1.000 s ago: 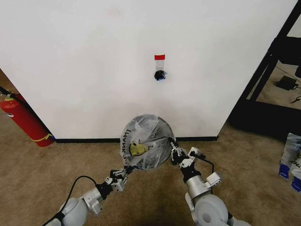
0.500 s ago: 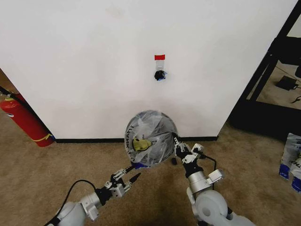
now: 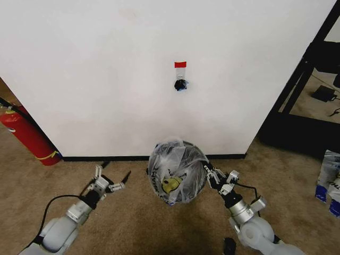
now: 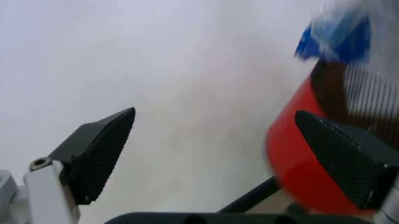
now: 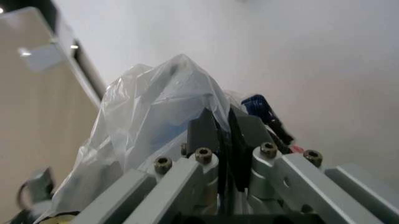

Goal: Pick up the garbage bag from the wall and place it over the trash bin.

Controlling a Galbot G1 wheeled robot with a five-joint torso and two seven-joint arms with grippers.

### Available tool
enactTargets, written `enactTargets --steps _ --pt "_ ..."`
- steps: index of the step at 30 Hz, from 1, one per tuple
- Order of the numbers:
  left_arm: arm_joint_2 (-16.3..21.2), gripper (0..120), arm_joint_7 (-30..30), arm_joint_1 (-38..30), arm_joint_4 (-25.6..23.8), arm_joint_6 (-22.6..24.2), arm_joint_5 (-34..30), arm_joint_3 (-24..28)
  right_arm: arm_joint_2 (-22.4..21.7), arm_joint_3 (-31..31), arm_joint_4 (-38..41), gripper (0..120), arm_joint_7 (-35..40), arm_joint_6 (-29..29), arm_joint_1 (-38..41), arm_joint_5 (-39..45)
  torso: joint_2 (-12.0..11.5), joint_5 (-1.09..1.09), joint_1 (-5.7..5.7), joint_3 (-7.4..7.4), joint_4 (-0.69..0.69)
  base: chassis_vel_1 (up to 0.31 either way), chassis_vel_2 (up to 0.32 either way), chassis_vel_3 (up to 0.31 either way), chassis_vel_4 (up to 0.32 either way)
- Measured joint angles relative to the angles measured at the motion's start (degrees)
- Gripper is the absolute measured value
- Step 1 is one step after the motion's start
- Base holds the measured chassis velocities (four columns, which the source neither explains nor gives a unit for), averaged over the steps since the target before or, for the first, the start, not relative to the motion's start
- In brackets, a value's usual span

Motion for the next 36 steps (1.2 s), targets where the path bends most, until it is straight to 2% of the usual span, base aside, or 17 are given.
enactTargets --steps 4,6,10,13,15,18,19,22,26,31,34,36 --pt "-0.2 100 1.2 0.5 -4.5 4.0 -7.4 0.8 -0.1 0.3 -2.8 1 -7.6 -0.9 0.9 2.9 0.0 0.00 0.00 0.00 0.01 0.000 0.000 0.000 0.000" --pt "-0.9 100 1.5 0.1 -7.8 9.0 -16.4 1.2 -0.4 1.3 -5.9 1 -14.9 -2.3 1.5 6.1 0.0 0.01 0.00 0.00 0.01 0.000 0.000 0.000 0.000" --pt "-1.8 100 1.3 -1.6 -11.6 16.9 -29.7 1.2 -1.4 3.8 -11.4 1 -27.1 -5.8 2.5 9.5 0.0 0.01 0.00 0.00 -0.02 0.000 0.000 0.000 0.000" --pt "-2.0 100 1.1 -2.4 -12.5 19.3 -32.3 1.5 -1.8 5.1 -13.6 1 -30.6 -7.0 3.0 10.1 0.0 0.00 0.00 0.00 -0.02 0.000 0.000 0.000 0.000" --pt "-2.1 100 0.8 -2.5 -12.8 19.7 -30.3 1.9 -1.9 5.4 -13.8 1 -29.8 -6.5 3.3 10.1 0.0 0.00 0.00 0.00 -0.02 0.000 0.000 0.000 0.000" --pt "-1.7 100 -0.7 -1.6 -13.7 18.1 -18.5 2.9 -1.6 5.0 -12.3 1 -19.4 -2.6 3.5 7.0 0.0 -0.01 0.00 0.00 -0.01 0.000 0.000 0.000 0.000" --pt "-1.7 100 -0.7 -1.6 -13.7 18.1 -18.5 2.9 -1.6 5.0 -12.3 1 -19.4 -2.6 3.5 7.0 0.0 -0.01 0.00 0.00 -0.01 0.000 0.000 0.000 0.000" --pt "-1.2 100 0.3 0.2 -16.9 14.2 -8.0 4.3 0.1 3.5 -7.9 1 -5.5 1.7 3.3 1.3 0.0 -0.01 0.00 0.00 0.01 0.000 0.000 0.000 0.000" --pt "-1.3 100 1.7 0.9 -18.9 13.3 -5.6 5.0 1.3 2.5 -5.4 1 -0.4 3.3 2.7 -2.3 0.0 0.00 0.00 0.00 0.00 0.000 0.000 0.000 0.000" --pt "-3.0 77 3.9 1.3 -19.5 12.0 -0.6 7.0 6.1 -2.8 3.0 1 22.0 7.4 0.3 -17.4 0.0 -0.02 0.00 -0.01 -0.01 0.000 0.000 0.000 0.000" --pt "-3.4 70 3.7 1.9 -19.1 12.0 2.1 7.6 7.1 -3.9 3.6 1 26.4 8.3 0.0 -21.8 0.0 -0.02 0.00 0.00 0.00 0.000 0.000 0.000 0.000" --pt "-4.2 60 2.0 2.9 -19.4 12.0 7.0 8.1 8.3 -4.6 3.8 1 30.2 9.1 -0.4 -26.8 0.0 -0.02 0.00 0.00 0.00 0.000 0.000 0.000 0.000"
